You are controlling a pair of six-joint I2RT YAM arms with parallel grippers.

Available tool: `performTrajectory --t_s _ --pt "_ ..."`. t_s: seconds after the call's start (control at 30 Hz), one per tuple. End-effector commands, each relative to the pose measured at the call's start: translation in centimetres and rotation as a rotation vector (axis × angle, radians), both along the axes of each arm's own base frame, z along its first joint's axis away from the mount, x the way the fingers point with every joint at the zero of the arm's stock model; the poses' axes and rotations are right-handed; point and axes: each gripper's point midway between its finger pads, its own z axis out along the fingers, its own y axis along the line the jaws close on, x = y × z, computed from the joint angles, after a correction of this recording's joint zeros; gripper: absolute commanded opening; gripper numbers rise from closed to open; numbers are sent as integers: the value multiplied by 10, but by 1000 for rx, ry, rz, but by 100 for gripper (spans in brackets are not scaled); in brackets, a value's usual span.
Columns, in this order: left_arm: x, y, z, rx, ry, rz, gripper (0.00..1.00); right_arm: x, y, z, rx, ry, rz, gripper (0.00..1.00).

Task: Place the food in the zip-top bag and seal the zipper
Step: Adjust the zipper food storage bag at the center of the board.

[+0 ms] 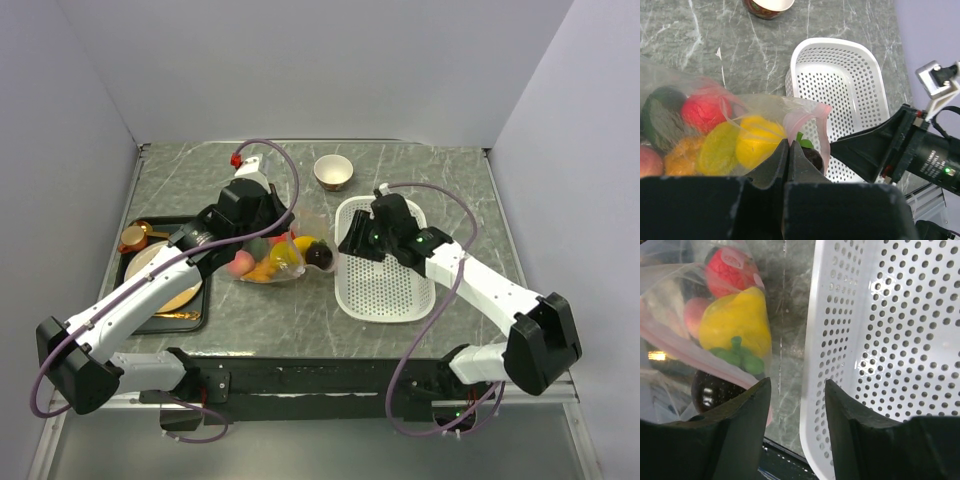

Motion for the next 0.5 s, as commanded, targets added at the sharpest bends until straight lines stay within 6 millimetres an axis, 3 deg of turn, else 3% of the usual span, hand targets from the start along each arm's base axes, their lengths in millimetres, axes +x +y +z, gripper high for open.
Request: performTrajectory --t_s 0.0,0.33,0.47 --pt "4 -3 13 -45 -35 3 1 -1 5 30 46 -90 29 56" --pt "5 -6 9 -41 -28 -5 1 -18 13 33 109 -89 71 51" --pt "6 -7 7 -39 -24 -6 1 -21 18 25 91 -65 81 50"
